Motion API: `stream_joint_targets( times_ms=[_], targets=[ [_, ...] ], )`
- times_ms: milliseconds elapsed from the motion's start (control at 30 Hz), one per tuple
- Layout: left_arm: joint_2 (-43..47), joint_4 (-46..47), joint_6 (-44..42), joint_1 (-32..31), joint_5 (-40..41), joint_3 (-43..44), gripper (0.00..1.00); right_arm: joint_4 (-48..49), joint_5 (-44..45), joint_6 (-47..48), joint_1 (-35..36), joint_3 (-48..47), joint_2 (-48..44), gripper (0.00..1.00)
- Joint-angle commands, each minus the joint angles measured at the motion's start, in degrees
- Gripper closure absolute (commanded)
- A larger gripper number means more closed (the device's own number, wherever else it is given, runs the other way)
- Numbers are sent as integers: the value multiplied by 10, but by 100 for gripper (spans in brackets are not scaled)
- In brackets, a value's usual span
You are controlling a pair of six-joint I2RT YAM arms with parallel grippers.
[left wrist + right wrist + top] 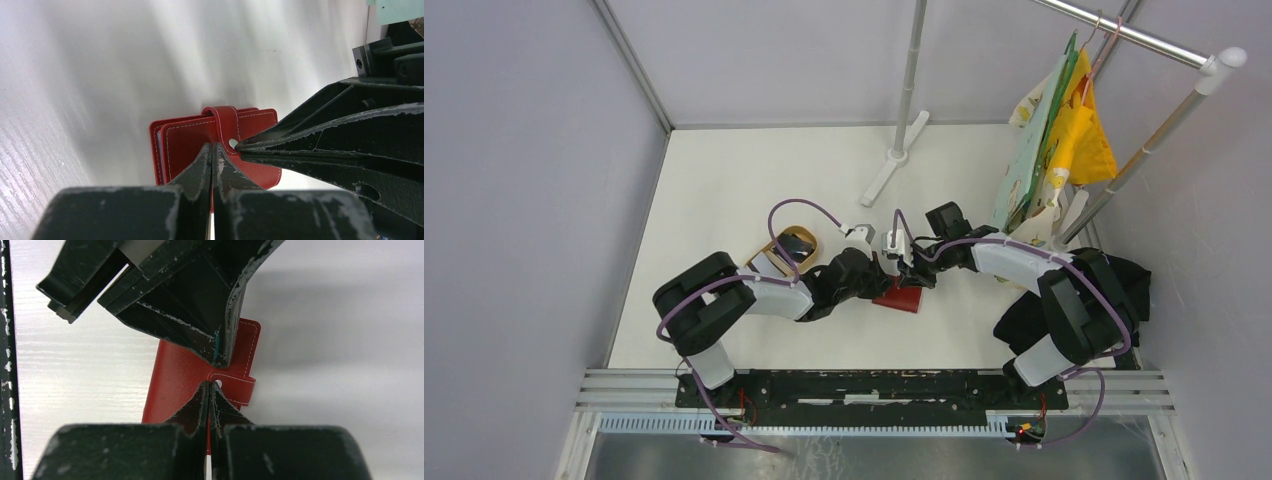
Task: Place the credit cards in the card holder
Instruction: Close the card holder at the center of the board.
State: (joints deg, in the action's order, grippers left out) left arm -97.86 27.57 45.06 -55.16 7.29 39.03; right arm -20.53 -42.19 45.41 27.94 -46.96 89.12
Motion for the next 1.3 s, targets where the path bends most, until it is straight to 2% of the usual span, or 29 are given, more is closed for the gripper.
stream_joint_targets(
  times_ms=[0,533,1033,1267],
  targets=[
    [14,-2,-32,-4,16,-7,98,-11,0,11,9,0,1,100],
    [16,4,-37,-7,14,-9,98,-18,54,42,33,19,-11,100],
    [20,8,-42,-11,10,-12,98,-25,25,34,30,13,-36,100],
    [21,8,-46,-14,8,-12,98,3,5,-3,6,12,-53,100]
  ],
)
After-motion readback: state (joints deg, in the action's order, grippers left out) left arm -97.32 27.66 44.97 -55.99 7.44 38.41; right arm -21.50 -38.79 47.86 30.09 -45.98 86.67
